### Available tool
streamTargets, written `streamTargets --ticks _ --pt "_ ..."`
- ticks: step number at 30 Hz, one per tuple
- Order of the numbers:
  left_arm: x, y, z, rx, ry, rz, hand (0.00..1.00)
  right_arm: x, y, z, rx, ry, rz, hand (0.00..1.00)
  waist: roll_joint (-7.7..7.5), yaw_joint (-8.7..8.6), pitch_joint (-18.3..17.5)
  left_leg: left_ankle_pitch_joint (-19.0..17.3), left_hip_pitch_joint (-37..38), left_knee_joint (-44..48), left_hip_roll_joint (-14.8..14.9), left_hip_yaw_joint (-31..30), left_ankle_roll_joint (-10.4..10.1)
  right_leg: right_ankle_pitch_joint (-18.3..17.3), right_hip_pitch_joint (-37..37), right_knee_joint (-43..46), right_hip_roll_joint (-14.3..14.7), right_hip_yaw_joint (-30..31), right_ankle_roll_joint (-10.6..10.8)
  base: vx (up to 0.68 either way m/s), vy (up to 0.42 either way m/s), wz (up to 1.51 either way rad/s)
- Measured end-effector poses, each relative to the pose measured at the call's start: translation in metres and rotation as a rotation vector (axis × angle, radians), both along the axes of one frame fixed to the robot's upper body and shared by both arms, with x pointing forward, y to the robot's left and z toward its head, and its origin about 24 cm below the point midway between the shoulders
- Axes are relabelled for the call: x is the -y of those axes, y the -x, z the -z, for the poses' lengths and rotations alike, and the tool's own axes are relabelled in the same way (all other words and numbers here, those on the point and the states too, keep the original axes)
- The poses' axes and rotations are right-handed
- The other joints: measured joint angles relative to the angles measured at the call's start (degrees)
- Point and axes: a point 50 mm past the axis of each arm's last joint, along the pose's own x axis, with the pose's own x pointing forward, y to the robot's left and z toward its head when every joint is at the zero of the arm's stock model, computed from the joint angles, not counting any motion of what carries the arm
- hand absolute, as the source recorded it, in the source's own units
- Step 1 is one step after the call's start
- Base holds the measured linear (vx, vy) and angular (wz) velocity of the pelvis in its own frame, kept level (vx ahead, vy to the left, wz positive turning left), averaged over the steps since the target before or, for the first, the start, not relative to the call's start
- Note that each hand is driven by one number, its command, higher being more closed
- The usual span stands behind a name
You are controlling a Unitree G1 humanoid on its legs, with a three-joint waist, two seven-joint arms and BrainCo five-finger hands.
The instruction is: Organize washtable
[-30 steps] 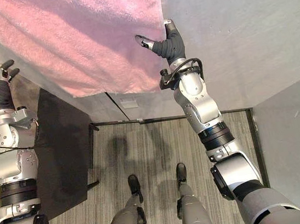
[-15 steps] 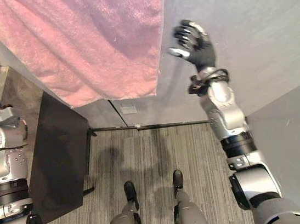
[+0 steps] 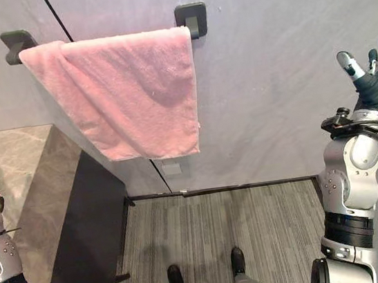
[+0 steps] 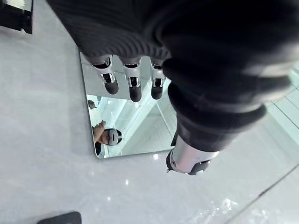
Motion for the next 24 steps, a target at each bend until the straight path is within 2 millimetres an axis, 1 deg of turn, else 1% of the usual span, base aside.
streamTargets --ticks 1,2,3,4,5,7,8,10,11,14,16,17,19,20,22,24 --pt "0.003 -0.002 0.002 -0.031 -0.031 0.039 0.00 -0.006 -0.002 0.001 -0.006 0.015 -0.042 0.00 -0.03 0.02 -0.1 0.0 0.1 0.0 0.0 0.0 0.0 0.0 0.1 0.0 0.0 0.0 0.0 0.00 0.000 0.00" --pt "0.007 -0.004 0.004 -0.085 -0.086 0.114 0.00 -0.015 -0.006 0.004 -0.012 0.027 -0.140 0.00 -0.10 -0.06 -0.5 0.0 0.1 0.0 0.0 0.2 0.1 0.0 0.0 0.0 0.0 0.1 0.0 0.00 0.006 -0.05" --pt "0.016 -0.009 0.004 -0.150 -0.169 0.240 0.00 -0.031 -0.012 0.007 -0.030 0.068 -0.314 0.00 -0.27 -0.11 -1.0 -0.1 0.1 0.0 0.0 0.3 0.2 -0.1 0.0 0.0 0.0 0.1 0.1 0.00 0.008 -0.06" --pt "0.021 -0.012 0.003 -0.185 -0.228 0.307 0.00 -0.046 -0.016 0.009 -0.054 0.120 -0.430 0.00 -0.36 -0.15 -1.2 -0.1 0.1 0.0 0.0 0.4 0.2 -0.2 0.0 0.0 0.0 0.1 0.3 0.01 0.006 -0.06" --pt "0.026 -0.015 0.001 -0.204 -0.265 0.401 0.00 -0.065 -0.020 0.011 -0.080 0.190 -0.595 0.00 -0.40 -0.11 -1.5 -0.1 0.1 0.0 0.0 0.5 0.2 -0.6 -0.1 0.0 0.0 0.1 0.9 0.01 0.010 -0.04" --pt "0.027 -0.018 0.003 -0.225 -0.267 0.488 0.00 -0.091 -0.022 0.017 -0.122 0.280 -0.802 0.00 -0.65 0.06 -2.1 -0.1 0.1 0.0 -0.1 0.6 0.2 -0.6 -0.1 0.0 -0.2 0.1 0.9 0.00 0.000 0.00" --pt "0.025 -0.019 0.004 -0.228 -0.252 0.507 0.00 -0.095 -0.022 0.018 -0.125 0.285 -0.848 0.00 -0.76 0.13 -2.3 -0.1 0.1 0.0 -0.1 0.6 0.2 -0.6 -0.1 0.0 -0.2 0.1 0.9 0.03 0.011 0.05" --pt "0.020 -0.023 0.014 -0.251 -0.189 0.553 0.00 -0.107 -0.023 0.018 -0.118 0.295 -0.958 0.00 -1.32 0.25 -2.7 0.0 -0.2 0.0 -0.1 0.5 0.0 -0.6 -0.2 0.0 -0.5 -0.2 0.9 0.05 0.015 0.07" --pt "0.019 -0.025 0.017 -0.262 -0.174 0.562 0.00 -0.109 -0.024 0.017 -0.114 0.301 -0.973 0.00 -1.47 0.27 -2.8 0.0 -0.3 0.0 -0.1 0.5 0.0 -0.6 -0.3 0.0 -0.5 -0.3 0.9 0.04 0.010 0.06" --pt "0.021 -0.033 0.034 -0.323 -0.113 0.607 0.00 -0.123 -0.033 0.014 -0.128 0.337 -1.040 0.00 -1.89 0.55 -3.1 0.1 -1.0 0.0 -0.2 0.5 0.0 -0.4 -0.9 0.2 -0.6 -0.5 0.7 0.05 0.005 0.03" --pt "0.025 -0.041 0.038 -0.336 -0.096 0.646 0.00 -0.131 -0.037 0.016 -0.148 0.357 -1.073 0.00 -1.89 0.98 -3.1 0.3 -1.3 0.0 -0.2 0.4 0.3 -0.1 -1.1 0.2 -0.7 -0.9 0.8 0.05 0.004 0.04" --pt "0.029 -0.047 0.036 -0.333 -0.104 0.671 0.00 -0.135 -0.040 0.017 -0.158 0.367 -1.088 0.00 -1.90 1.57 -3.1 0.3 -1.8 0.0 -0.2 0.2 0.3 0.2 -1.6 0.2 -0.7 -0.9 0.6 0.05 0.000 0.00" --pt "0.034 -0.055 0.032 -0.319 -0.111 0.693 0.00 -0.141 -0.045 0.017 -0.171 0.382 -1.104 0.00 -1.87 1.82 -3.0 0.4 -2.9 0.0 -0.2 -0.2 0.2 0.7 -2.7 0.2 -0.7 -0.9 0.2 0.00 0.000 0.00" --pt "0.037 -0.061 0.029 -0.317 -0.112 0.710 0.00 -0.147 -0.050 0.017 -0.182 0.397 -1.117 0.00 -1.91 1.83 -2.9 0.6 -4.0 0.0 -0.2 -0.3 0.3 1.0 -3.8 0.2 -0.6 -0.9 0.1 0.00 0.000 0.00" --pt "0.041 -0.070 0.026 -0.327 -0.123 0.726 0.00 -0.155 -0.053 0.012 -0.179 0.421 -1.135 0.00 -1.96 1.78 -1.9 0.9 -4.9 0.0 -0.1 -0.3 0.4 1.7 -4.8 0.3 -0.6 -0.9 -0.3 0.00 0.002 -0.02" --pt "0.046 -0.081 0.023 -0.334 -0.117 0.750 0.00 -0.162 -0.057 0.005 -0.164 0.439 -1.147 0.00 -2.15 1.62 0.3 1.0 -5.3 0.0 -0.1 -0.2 0.4 2.0 -5.3 0.2 -0.6 -0.6 -0.3 -0.01 0.011 -0.04"
